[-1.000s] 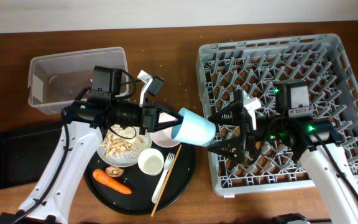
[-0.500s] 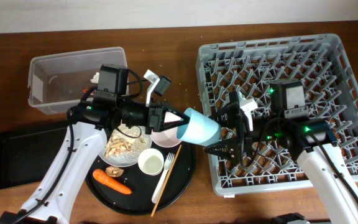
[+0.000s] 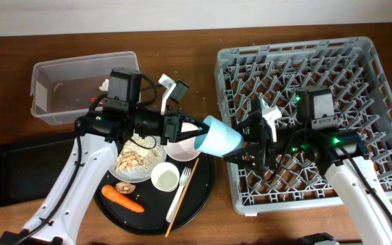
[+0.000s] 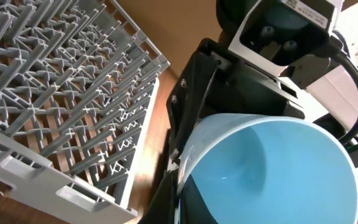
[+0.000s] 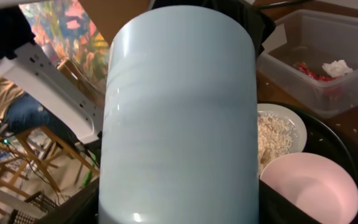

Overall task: Sort waste into correct bins and load items into the dishwasher rack
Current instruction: 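Hand the blue cup from the left gripper to the right gripper, then place the blue cup upside down in the rack's right side, then grasp the white cup with the left gripper and lift it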

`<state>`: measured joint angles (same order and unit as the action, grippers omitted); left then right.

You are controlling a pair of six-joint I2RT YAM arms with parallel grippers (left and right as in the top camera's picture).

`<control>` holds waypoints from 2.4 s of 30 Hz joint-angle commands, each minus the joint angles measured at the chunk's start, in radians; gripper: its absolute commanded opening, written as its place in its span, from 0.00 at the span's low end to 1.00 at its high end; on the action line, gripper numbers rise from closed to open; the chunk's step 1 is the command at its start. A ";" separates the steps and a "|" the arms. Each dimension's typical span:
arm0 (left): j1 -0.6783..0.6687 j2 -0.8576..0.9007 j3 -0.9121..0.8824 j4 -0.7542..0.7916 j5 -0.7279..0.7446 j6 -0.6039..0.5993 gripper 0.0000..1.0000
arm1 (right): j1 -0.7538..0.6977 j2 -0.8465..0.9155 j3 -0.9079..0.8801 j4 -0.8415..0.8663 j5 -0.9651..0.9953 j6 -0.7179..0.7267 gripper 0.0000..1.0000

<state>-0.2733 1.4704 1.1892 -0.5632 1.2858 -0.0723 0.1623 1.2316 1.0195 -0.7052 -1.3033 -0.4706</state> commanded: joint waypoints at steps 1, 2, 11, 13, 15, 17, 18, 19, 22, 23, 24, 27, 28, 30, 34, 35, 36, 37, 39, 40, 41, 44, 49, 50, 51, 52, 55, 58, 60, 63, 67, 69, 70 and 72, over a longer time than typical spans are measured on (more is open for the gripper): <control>0.004 0.001 0.006 0.010 -0.034 -0.011 0.01 | 0.010 0.002 0.018 -0.004 -0.047 -0.011 0.60; 0.004 0.001 0.006 0.010 -0.041 -0.011 0.02 | 0.010 0.002 0.018 -0.004 -0.047 -0.011 0.59; 0.004 0.001 0.006 -0.173 -0.616 -0.010 0.30 | 0.006 0.002 0.019 -0.014 0.437 0.249 0.50; 0.004 0.001 0.006 -0.244 -0.784 -0.010 0.30 | -0.005 0.000 0.026 -0.057 0.605 0.342 0.50; 0.009 0.001 0.006 -0.300 -0.906 -0.010 0.29 | -0.053 0.001 0.063 -0.164 0.722 0.410 0.49; 0.017 0.001 0.006 -0.331 -0.981 -0.010 0.30 | -0.127 0.001 0.134 -0.311 0.794 0.432 0.46; 0.019 0.001 0.006 -0.340 -1.002 -0.010 0.30 | -0.162 0.001 0.169 -0.376 0.813 0.432 0.46; 0.021 0.001 0.006 -0.345 -1.023 -0.010 0.30 | -0.221 0.001 0.223 -0.462 0.847 0.431 0.46; 0.021 0.001 0.006 -0.348 -1.025 -0.010 0.30 | -0.359 0.001 0.335 -0.604 0.965 0.431 0.47; 0.021 0.001 0.006 -0.348 -1.025 -0.010 0.30 | -0.431 0.001 0.375 -0.646 1.035 0.430 0.47; 0.021 0.001 0.006 -0.348 -1.025 -0.010 0.30 | -0.475 0.001 0.388 -0.661 1.077 0.431 0.46; 0.021 0.001 0.006 -0.348 -1.025 -0.010 0.30 | -0.645 0.021 0.391 -0.697 1.225 0.457 0.46; 0.021 0.001 0.006 -0.349 -1.024 -0.010 0.30 | -0.696 0.040 0.391 -0.698 1.262 0.489 0.47; 0.021 0.001 0.006 -0.354 -1.024 -0.010 0.30 | -0.784 0.100 0.391 -0.698 1.268 0.499 0.46; 0.021 0.001 0.006 -0.355 -1.024 -0.010 0.30 | -0.867 0.233 0.391 -0.703 1.266 0.513 0.46; 0.021 0.001 0.006 -0.355 -1.024 -0.010 0.30 | -0.877 0.265 0.391 -0.705 1.263 0.513 0.47; 0.021 0.001 0.006 -0.355 -1.024 -0.010 0.30 | -0.878 0.296 0.391 -0.705 1.263 0.513 0.47; 0.021 0.001 0.006 -0.355 -1.024 -0.010 0.30 | -0.878 0.315 0.391 -0.701 1.263 0.513 0.46; 0.021 0.001 0.006 -0.355 -1.024 -0.010 0.30 | -0.878 0.344 0.391 -0.694 1.263 0.513 0.47; 0.021 0.001 0.006 -0.355 -1.024 -0.010 0.30 | -0.878 0.359 0.391 -0.690 1.262 0.513 0.47; 0.021 0.001 0.006 -0.355 -1.024 -0.010 0.30 | -0.878 0.373 0.391 -0.670 1.259 0.513 0.47; 0.021 0.001 0.006 -0.355 -1.024 -0.010 0.30 | -0.878 0.395 0.391 -0.597 1.201 0.514 0.98; 0.021 0.001 0.006 -0.354 -1.024 -0.010 0.30 | -0.878 0.396 0.391 -0.578 1.133 0.513 0.98; 0.021 0.001 0.006 -0.355 -1.024 -0.010 0.30 | -0.878 0.396 0.391 -0.581 1.104 0.513 0.98; 0.021 0.001 0.006 -0.355 -1.024 -0.010 0.30 | -0.878 0.396 0.391 -0.584 1.072 0.513 0.98; 0.021 0.001 0.006 -0.355 -1.024 -0.010 0.30 | -0.877 0.396 0.391 -0.589 1.039 0.513 0.98; 0.021 0.001 0.006 -0.355 -1.024 -0.010 0.38 | -0.876 0.394 0.391 -0.637 0.859 0.432 0.98; 0.021 0.001 0.006 -0.364 -1.024 -0.010 0.46 | -0.875 0.344 0.391 -0.676 0.767 0.369 0.98; 0.021 0.001 0.006 -0.388 -1.024 -0.010 0.48 | -0.842 0.250 0.391 -0.707 0.719 0.328 0.98; 0.021 0.001 0.006 -0.465 -1.024 -0.010 0.49 | -0.719 0.125 0.391 -0.729 0.720 0.299 0.99; 0.021 0.001 0.003 -0.610 -1.024 -0.010 0.49 | -0.431 0.048 0.391 -0.769 0.763 0.303 0.98; 0.021 0.001 -0.010 -0.642 -1.024 -0.010 0.49 | -0.311 0.058 0.381 -0.770 0.790 0.398 0.98; 0.021 0.001 -0.023 -0.645 -1.024 -0.010 0.49 | -0.272 0.064 0.378 -0.770 0.832 0.446 0.98; 0.021 0.001 -0.047 -0.645 -1.024 -0.010 0.49 | -0.178 0.078 0.377 -0.769 0.968 0.537 0.98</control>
<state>-0.2558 1.4719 1.1786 -1.2049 0.2676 -0.0872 -0.1040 1.2938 1.3972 -1.4715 -0.4915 -0.0616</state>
